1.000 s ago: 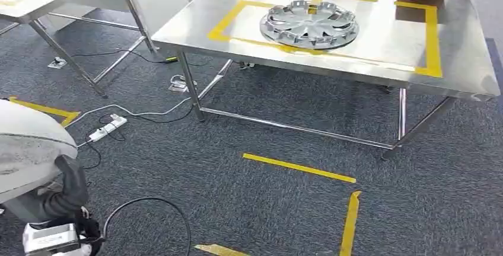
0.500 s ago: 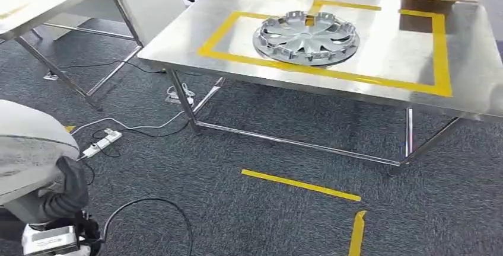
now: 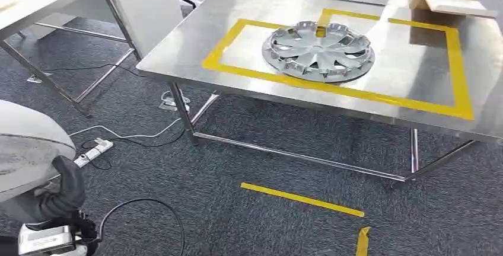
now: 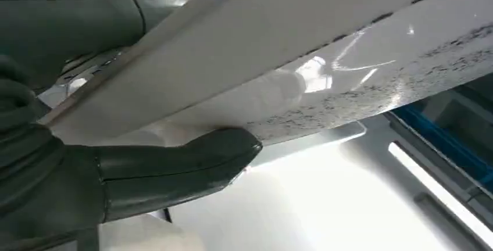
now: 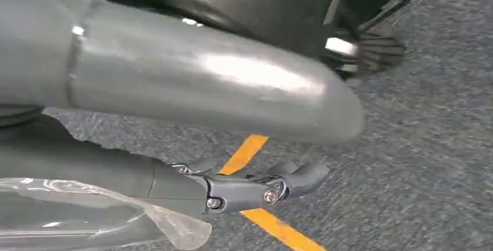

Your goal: Take the parts from the cabinet and place them on the table.

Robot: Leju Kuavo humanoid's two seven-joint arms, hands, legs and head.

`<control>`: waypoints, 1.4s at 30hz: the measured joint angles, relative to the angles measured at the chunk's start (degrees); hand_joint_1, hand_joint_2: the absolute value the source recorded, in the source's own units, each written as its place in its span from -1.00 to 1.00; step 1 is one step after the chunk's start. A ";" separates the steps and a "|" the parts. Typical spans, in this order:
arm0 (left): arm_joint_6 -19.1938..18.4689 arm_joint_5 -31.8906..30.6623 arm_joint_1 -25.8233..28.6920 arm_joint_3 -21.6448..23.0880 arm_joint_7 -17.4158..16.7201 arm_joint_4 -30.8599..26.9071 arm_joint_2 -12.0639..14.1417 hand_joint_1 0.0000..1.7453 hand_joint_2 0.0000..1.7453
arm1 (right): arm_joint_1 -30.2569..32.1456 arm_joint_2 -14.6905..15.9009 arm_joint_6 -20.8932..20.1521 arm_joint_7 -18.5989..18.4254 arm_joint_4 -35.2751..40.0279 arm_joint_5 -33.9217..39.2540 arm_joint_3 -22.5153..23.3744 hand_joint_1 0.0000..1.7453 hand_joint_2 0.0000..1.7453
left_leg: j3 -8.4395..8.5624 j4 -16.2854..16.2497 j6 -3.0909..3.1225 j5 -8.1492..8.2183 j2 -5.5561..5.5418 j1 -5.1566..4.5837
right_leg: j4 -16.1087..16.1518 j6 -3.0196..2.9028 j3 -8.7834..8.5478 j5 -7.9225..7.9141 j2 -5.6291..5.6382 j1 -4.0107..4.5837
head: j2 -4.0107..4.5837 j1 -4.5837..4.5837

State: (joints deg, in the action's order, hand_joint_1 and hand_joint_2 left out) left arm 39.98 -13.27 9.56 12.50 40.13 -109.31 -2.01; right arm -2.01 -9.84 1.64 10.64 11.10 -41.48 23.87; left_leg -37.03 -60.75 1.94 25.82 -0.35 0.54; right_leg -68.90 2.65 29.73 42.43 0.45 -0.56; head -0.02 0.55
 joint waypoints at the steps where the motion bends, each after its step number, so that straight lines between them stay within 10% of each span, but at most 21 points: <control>1: -0.02 0.06 0.00 0.00 0.02 0.00 0.00 1.00 1.00 | 0.10 0.00 -0.32 0.04 0.00 0.04 0.02 -1.00 -1.00 | 0.30 0.00 0.18 0.43 0.03 -0.16 | -4.24 -0.03 3.16 0.87 0.00 0.01 | 0.00 -0.02; 3: -0.07 0.22 0.02 0.00 0.02 0.00 0.00 1.00 1.00 | 0.42 0.02 -0.48 0.02 -0.02 0.17 0.07 -1.00 -1.00 | 1.20 0.00 0.50 1.16 0.14 -0.53 | -5.51 -0.35 6.35 -1.94 0.01 0.07 | 0.02 0.00; 6: -0.07 0.22 0.03 0.02 0.00 0.00 0.00 1.00 1.00 | 0.29 0.09 -0.50 -0.09 -0.02 0.85 0.59 -1.00 -1.00 | 2.96 0.05 0.57 2.22 0.76 -1.06 | 7.45 -2.29 3.48 -12.02 -2.29 1.10 | 0.00 -0.09; 7: -0.07 0.22 0.02 0.02 0.02 0.02 0.00 1.00 1.00 | 0.11 0.18 -0.50 -0.15 -0.02 0.98 0.77 -1.00 -1.00 | 3.37 0.06 0.35 2.50 1.05 -1.29 | 8.62 -2.94 3.32 -11.80 -4.09 1.45 | 0.00 0.15; 11: -0.07 0.20 0.07 0.07 0.02 0.00 0.04 1.00 1.00 | -0.12 0.20 -0.50 -0.15 0.00 1.05 1.27 -1.00 -1.00 | 4.10 1.08 -1.04 2.88 2.43 -1.28 | 10.37 -3.48 2.92 -12.35 -1.85 1.43 | 0.00 0.09; 13: -0.02 0.22 0.09 0.07 0.02 -0.02 0.07 1.00 1.00 | 0.08 0.22 -0.41 -0.18 0.00 1.18 1.48 -1.00 -1.00 | 3.93 -0.51 -1.97 4.24 1.28 -1.20 | 11.50 -3.26 1.25 -13.26 -1.03 0.55 | 0.00 0.43; 17: 0.04 0.26 0.15 0.07 0.00 -0.02 0.13 1.00 1.00 | 0.14 0.20 -0.50 -0.20 0.00 1.20 1.55 -1.00 -1.00 | -3.26 -15.24 -3.25 10.70 0.92 -0.18 | 11.43 -3.32 1.06 -13.12 1.03 0.33 | 0.02 0.46; 19: 0.04 0.33 0.15 0.07 0.02 -0.02 0.13 1.00 1.00 | 0.23 0.20 -0.50 -0.22 0.00 1.35 1.81 -1.00 -1.00 | -2.40 -12.16 -3.55 6.96 0.86 0.18 | 11.39 -3.01 0.63 -12.73 2.41 0.13 | 0.00 0.48; 21: 0.02 0.35 0.14 0.07 0.02 -0.02 0.15 1.00 1.00 | 0.18 0.20 -0.50 -0.22 0.00 1.42 1.94 -1.00 -1.00 | 1.68 -2.27 -3.67 0.90 -0.46 0.48 | 11.38 -2.50 -0.26 -12.19 3.79 -0.15 | 0.00 0.48; 22: 0.02 0.37 0.12 0.07 0.02 0.02 0.17 1.00 1.00 | 0.25 0.20 -0.48 -0.22 0.00 1.40 2.01 -1.00 -1.00 | 2.95 0.08 -3.59 1.25 -3.59 0.82 | 11.43 -2.14 0.48 -11.92 4.21 -0.29 | 0.00 0.42; 26: -0.02 0.42 0.17 0.04 0.02 -0.07 0.24 1.00 1.00 | 0.20 0.20 0.00 -0.09 0.09 0.89 2.27 -1.00 -1.00 | 3.09 1.50 -1.94 1.70 -3.44 0.19 | 11.85 -0.26 0.61 -11.99 5.44 -0.82 | 0.00 0.48; 29: -0.28 0.52 0.12 0.04 0.02 -0.07 0.15 1.00 1.00 | 0.07 0.22 0.26 -0.20 0.09 0.52 2.27 -1.00 -1.00 | 4.44 2.86 -0.64 1.72 -2.29 0.45 | 7.75 0.23 2.71 -9.53 0.50 -0.40 | 0.00 -0.19; 31: -0.28 0.59 0.20 0.02 0.00 -0.07 0.15 1.00 1.00 | -0.34 0.22 0.55 -0.22 0.09 0.50 2.27 -1.00 -1.00 | 4.50 2.83 -0.17 2.02 -1.40 0.16 | -1.03 0.29 8.07 -6.32 0.05 -0.41 | 0.00 -0.24; 33: -0.28 0.57 0.23 0.02 0.02 -0.07 0.15 1.00 1.00 | -0.19 0.22 0.70 -0.35 0.09 0.44 2.27 -1.00 -1.00 | 4.67 2.80 0.03 2.36 -0.94 -0.03 | -5.06 0.26 11.24 -6.61 0.04 -0.41 | 0.00 -0.28; 37: -0.28 0.57 0.22 0.00 0.00 -0.07 0.13 1.00 1.00 | 0.05 0.24 0.81 -0.48 0.09 0.31 2.29 -1.00 -1.00 | 6.03 2.81 -0.29 3.37 -0.78 -0.19 | 9.90 -0.75 4.96 -15.54 -0.12 -0.07 | 0.00 -0.31; 42: -0.28 0.55 0.17 0.00 0.02 -0.11 0.15 1.00 1.00 | -0.02 0.24 0.85 -0.50 0.11 0.13 2.29 -1.00 -1.00 | 6.39 2.82 -1.89 4.08 -0.74 -0.44 | 11.43 -1.67 3.23 -14.40 0.05 -0.09 | 0.00 -0.17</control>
State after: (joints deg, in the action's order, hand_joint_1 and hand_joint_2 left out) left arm 39.69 -12.72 9.73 12.50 40.15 -109.41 -1.86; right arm -2.04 -9.59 2.49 10.14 11.21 -41.35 26.16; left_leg -30.64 -57.92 0.06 29.90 -1.08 0.10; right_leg -57.47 0.98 32.96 28.03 0.50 -0.66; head -0.02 0.37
